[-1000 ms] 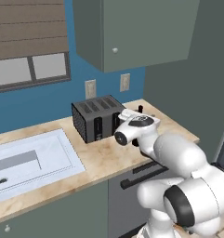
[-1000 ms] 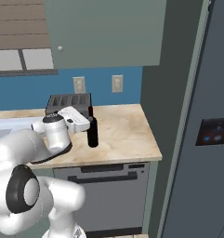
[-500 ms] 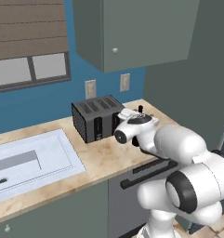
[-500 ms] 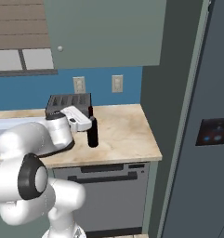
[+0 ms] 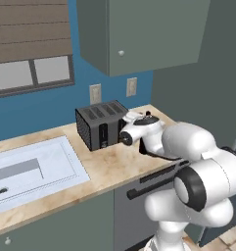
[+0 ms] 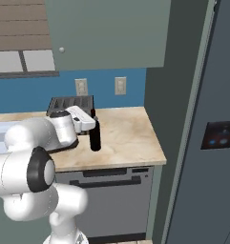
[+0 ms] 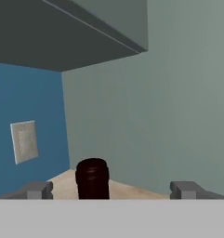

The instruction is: There is a wine glass and glass cup on the dining counter. Place the wine bottle next to the wine glass and the juice bottle next to the glass cup.

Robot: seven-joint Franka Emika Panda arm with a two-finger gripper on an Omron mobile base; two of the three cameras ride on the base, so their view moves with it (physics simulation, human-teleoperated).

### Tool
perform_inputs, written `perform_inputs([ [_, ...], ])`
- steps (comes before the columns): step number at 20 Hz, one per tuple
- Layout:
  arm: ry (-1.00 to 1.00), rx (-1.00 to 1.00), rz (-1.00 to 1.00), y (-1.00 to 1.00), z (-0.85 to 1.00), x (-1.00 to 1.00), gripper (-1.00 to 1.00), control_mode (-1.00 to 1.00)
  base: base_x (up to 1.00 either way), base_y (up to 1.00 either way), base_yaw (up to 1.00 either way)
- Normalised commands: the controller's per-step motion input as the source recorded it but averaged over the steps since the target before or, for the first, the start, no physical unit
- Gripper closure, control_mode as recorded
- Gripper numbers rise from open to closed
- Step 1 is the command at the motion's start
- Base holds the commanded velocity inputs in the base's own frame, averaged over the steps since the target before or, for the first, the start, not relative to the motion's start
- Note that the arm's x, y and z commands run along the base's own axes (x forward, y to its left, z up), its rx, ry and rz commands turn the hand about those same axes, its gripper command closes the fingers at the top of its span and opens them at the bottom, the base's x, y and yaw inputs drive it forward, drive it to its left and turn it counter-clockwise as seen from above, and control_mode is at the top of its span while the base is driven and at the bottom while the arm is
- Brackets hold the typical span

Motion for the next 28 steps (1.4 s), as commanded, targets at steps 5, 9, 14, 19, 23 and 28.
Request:
perform_inputs([
  [5,0.00,0.03,0.05,0.00,-0.06,0.12,-1.00,-1.00,0.00,0.00,0.00],
  [9,0.00,0.00,0.04,0.00,-0.11,0.11,-1.00,-1.00,0.00,0.00,0.00],
  [14,0.02,0.00,0.04,0.00,-0.16,0.14,-1.00,-1.00,0.00,0.00,0.00],
  [19,0.03,0.00,0.05,0.00,-0.17,0.11,-1.00,-1.00,0.00,0.00,0.00],
  [23,0.00,0.00,0.05,0.00,-0.15,0.01,-1.00,-1.00,0.00,0.00,0.00],
  [28,0.00,0.01,0.04,0.00,-0.14,0.02,-1.00,-1.00,0.00,0.00,0.00],
])
